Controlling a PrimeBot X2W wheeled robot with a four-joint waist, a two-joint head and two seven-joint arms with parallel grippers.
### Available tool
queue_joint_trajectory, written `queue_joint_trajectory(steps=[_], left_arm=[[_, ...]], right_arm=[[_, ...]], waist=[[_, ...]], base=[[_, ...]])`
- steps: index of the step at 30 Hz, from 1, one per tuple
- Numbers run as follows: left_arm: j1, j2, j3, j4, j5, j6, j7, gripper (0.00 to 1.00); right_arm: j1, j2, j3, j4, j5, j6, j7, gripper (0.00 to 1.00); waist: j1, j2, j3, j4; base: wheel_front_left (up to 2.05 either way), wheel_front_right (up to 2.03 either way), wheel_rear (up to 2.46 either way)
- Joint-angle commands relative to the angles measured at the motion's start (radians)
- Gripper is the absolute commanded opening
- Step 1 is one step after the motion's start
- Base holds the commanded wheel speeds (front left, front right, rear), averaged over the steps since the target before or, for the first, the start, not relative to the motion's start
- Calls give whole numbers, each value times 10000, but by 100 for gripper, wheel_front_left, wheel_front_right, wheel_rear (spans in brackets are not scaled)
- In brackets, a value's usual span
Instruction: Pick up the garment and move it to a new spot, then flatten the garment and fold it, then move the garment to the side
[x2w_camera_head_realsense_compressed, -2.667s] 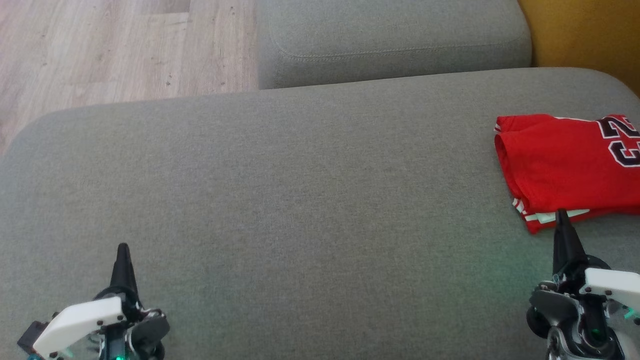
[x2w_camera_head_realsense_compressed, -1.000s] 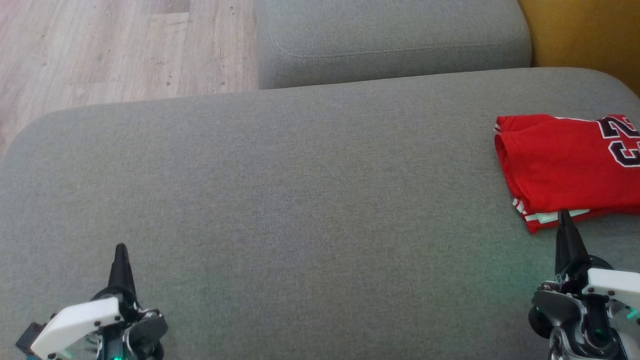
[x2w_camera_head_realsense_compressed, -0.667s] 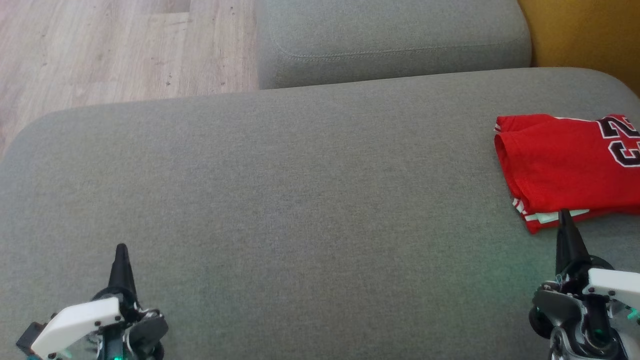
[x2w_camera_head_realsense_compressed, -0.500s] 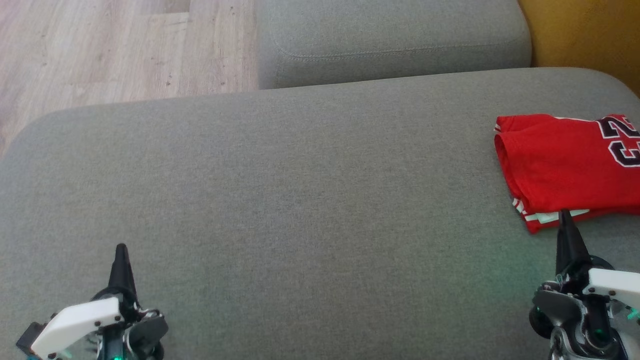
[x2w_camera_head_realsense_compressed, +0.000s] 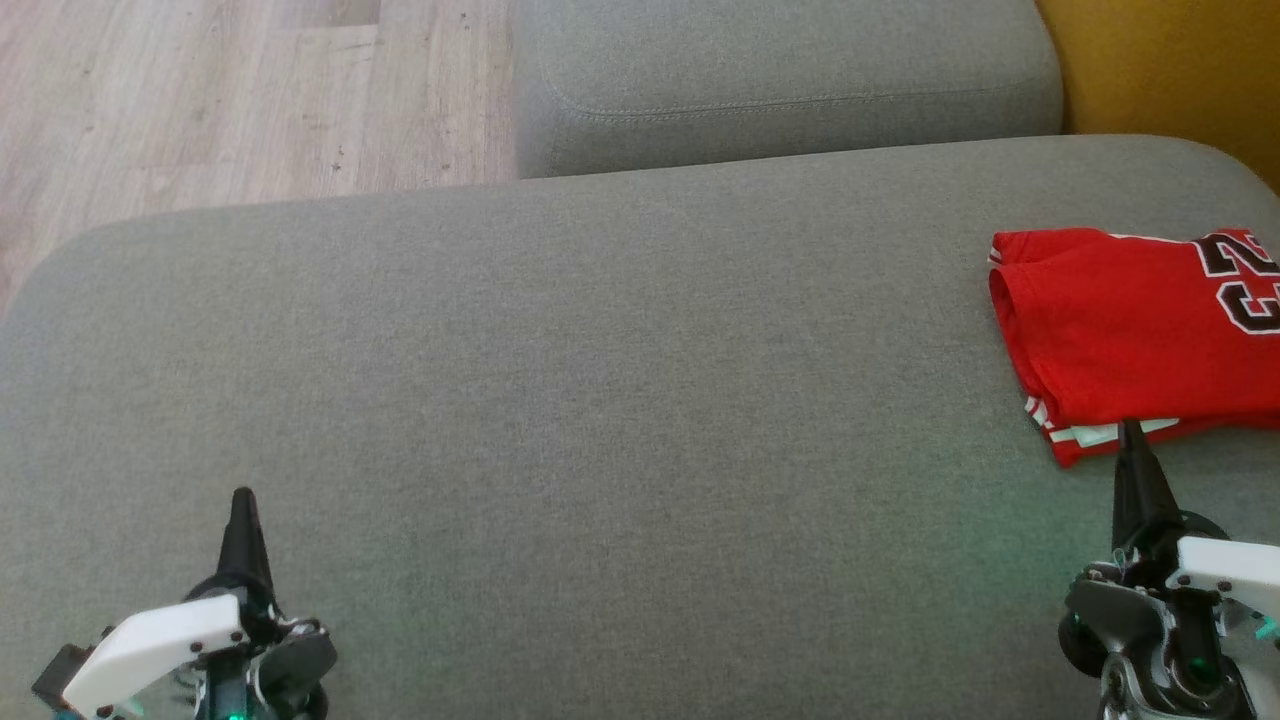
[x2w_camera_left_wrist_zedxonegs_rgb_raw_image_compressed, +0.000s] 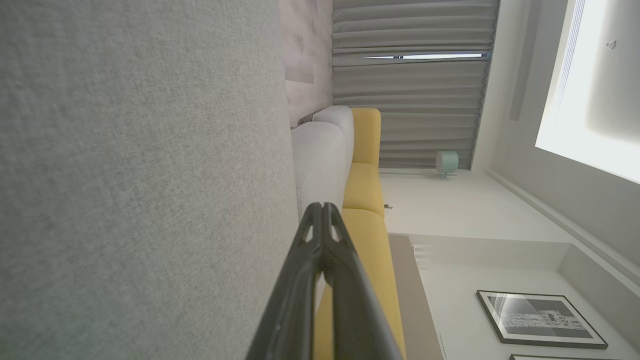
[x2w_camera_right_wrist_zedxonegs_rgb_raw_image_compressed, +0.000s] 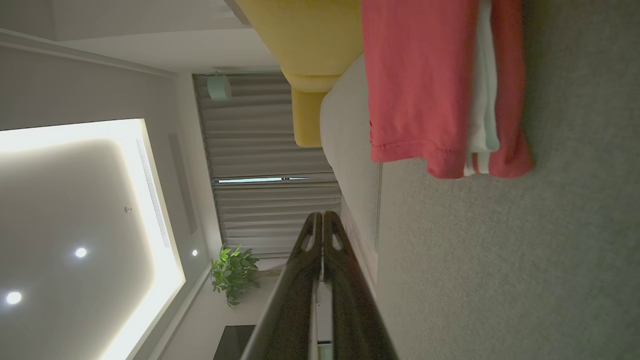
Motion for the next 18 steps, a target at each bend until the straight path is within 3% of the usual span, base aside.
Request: queue_joint_trajectory(steps=[1, 18], left_arm=[[-509, 68, 363, -281, 86, -65, 65, 0], [-511, 49, 391, -280, 109, -65, 87, 0]], right_arm=[[-482, -67, 199, -312, -57, -7, 69, 0], [-484, -56, 184, -311, -70, -7, 81, 0]], waist=[[0, 0, 0, 0], [0, 0, 0, 0]], base=[[0, 0, 0], [0, 0, 0]])
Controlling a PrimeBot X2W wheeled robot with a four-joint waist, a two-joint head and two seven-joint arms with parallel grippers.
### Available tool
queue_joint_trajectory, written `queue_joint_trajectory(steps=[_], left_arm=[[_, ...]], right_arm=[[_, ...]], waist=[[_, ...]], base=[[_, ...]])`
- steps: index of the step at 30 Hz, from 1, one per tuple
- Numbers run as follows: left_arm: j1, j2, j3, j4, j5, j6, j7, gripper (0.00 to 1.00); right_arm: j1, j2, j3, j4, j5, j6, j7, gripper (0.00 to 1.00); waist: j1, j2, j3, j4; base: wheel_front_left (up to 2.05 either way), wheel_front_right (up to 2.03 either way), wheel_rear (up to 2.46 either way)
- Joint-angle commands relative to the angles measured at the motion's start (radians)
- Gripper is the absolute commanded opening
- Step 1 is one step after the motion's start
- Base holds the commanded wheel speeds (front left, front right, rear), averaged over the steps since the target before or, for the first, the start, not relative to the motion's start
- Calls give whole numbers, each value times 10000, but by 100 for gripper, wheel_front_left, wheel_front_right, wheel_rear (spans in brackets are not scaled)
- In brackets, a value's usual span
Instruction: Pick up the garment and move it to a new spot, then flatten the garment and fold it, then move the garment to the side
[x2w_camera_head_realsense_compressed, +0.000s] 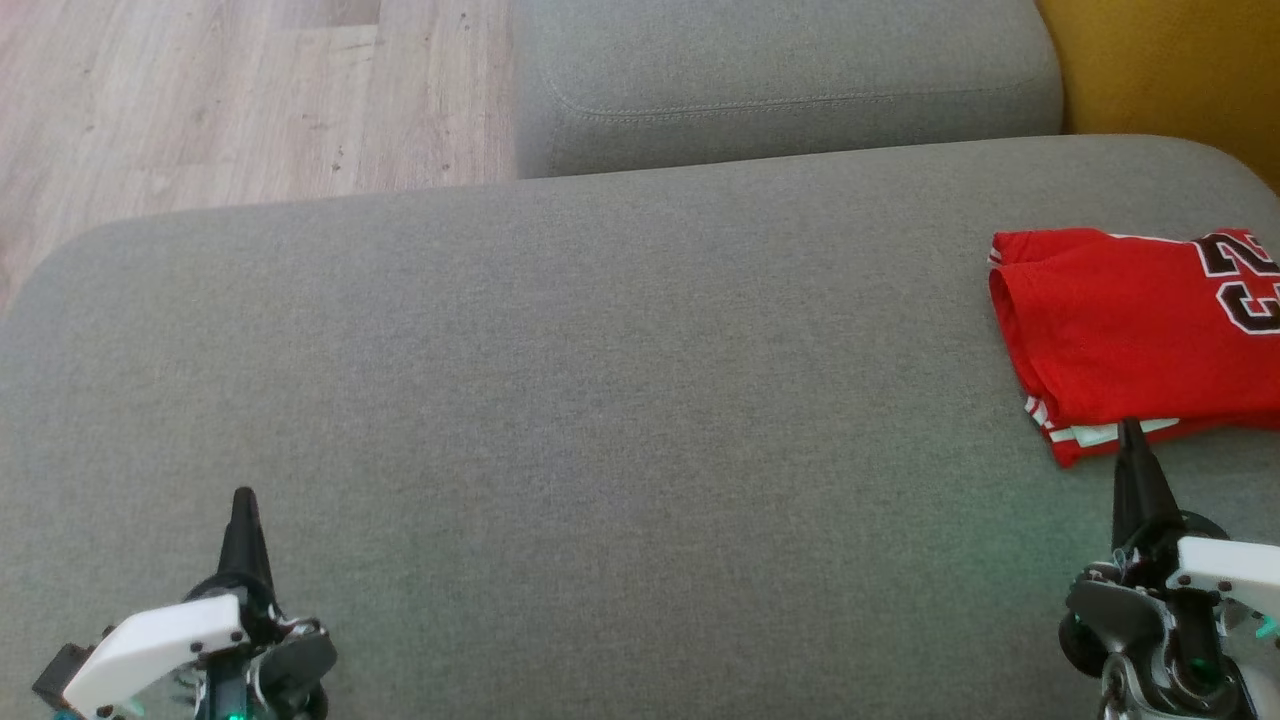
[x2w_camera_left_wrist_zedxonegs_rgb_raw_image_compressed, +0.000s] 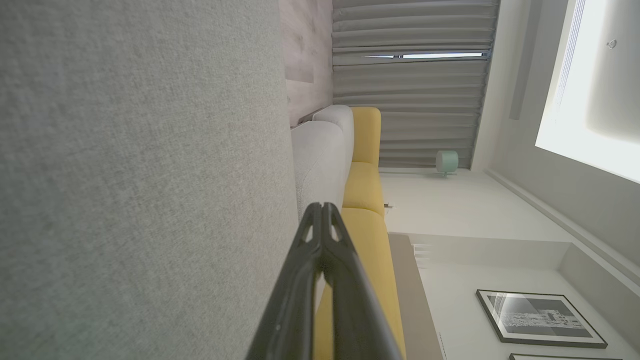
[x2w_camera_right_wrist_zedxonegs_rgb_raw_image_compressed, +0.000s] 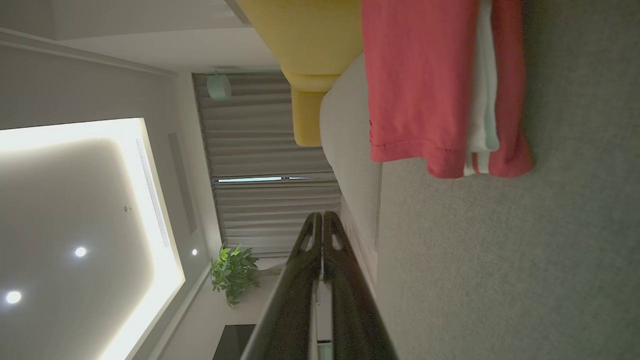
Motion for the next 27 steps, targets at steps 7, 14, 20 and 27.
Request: queue_joint_trajectory(steps=[7, 14, 20, 27], left_arm=[[-512, 52, 388, -280, 112, -63, 53, 0], [-513, 45, 397, -279, 119, -63, 60, 0], [-514, 40, 404, -279, 125, -63, 66, 0], [-514, 36, 410, -279, 131, -63, 71, 0]], right_arm=[[-485, -54, 192, -313, -61, -7, 63, 0], [-485, -51, 187, -312, -66, -7, 67, 0], [-485, -48, 183, -312, -69, -7, 70, 0], [-486, -46, 179, -312, -72, -7, 73, 0]], waist=[[0, 0, 0, 0], [0, 0, 0, 0], [0, 0, 0, 0], [0, 0, 0, 0]], base=[[0, 0, 0], [0, 0, 0], [0, 0, 0], [0, 0, 0]])
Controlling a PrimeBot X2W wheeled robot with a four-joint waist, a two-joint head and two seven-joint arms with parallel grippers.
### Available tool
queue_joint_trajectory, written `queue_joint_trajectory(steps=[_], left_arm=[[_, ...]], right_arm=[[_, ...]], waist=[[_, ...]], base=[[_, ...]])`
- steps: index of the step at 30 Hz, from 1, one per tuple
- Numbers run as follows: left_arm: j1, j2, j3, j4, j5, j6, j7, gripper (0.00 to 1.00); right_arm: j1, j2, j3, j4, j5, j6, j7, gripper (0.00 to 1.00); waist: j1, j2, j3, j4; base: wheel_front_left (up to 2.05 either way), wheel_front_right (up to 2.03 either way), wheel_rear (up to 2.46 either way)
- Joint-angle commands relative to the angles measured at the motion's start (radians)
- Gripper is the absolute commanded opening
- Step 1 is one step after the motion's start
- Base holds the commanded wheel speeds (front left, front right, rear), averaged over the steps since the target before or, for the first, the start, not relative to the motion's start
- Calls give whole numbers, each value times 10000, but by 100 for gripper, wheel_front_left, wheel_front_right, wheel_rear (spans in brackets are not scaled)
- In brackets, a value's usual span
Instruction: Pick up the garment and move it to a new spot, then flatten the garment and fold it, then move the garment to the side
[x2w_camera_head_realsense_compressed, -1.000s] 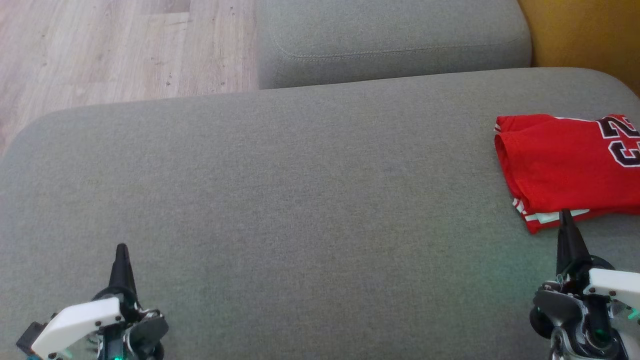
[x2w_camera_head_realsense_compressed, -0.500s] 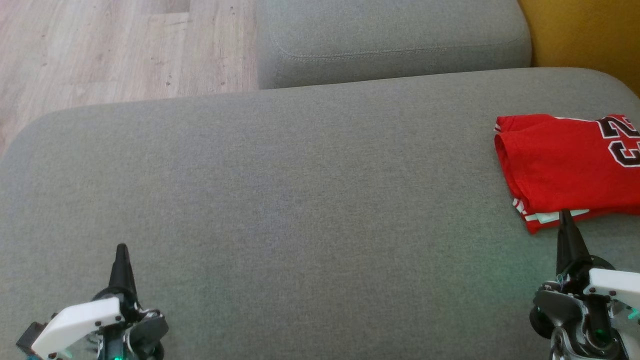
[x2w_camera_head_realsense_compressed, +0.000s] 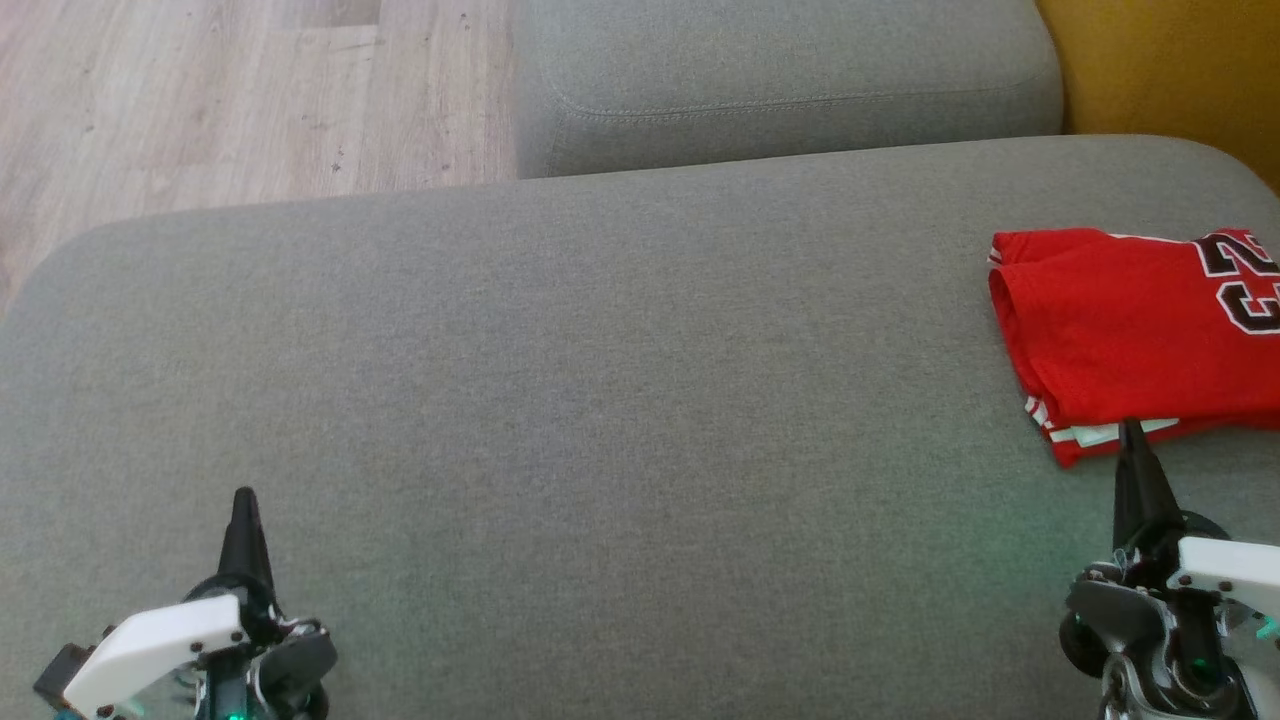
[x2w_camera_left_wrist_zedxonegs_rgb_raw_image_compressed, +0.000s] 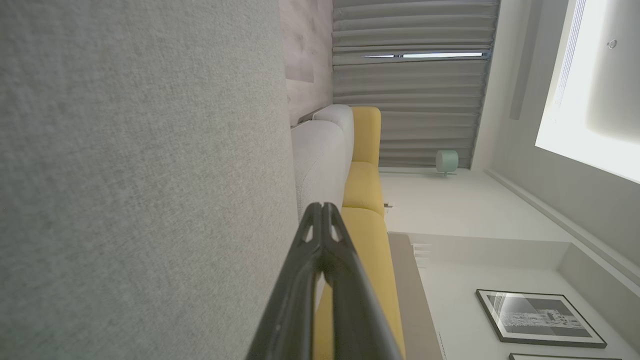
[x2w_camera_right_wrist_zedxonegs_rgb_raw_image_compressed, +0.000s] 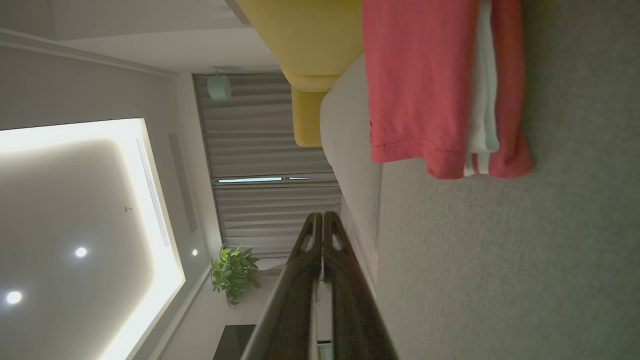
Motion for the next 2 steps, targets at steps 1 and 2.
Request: queue_joint_trajectory(steps=[1, 2], left_arm=[[-513, 48, 394, -279, 129, -63, 32, 0], [-513, 48, 395, -279, 130, -63, 33, 0]], right_arm=[[-486, -49, 198, -312, -72, -7, 54, 0], [-486, -49, 197, -312, -73, -7, 54, 0]], waist=[[0, 0, 0, 0], [0, 0, 0, 0]], base=[[0, 0, 0], [0, 0, 0]])
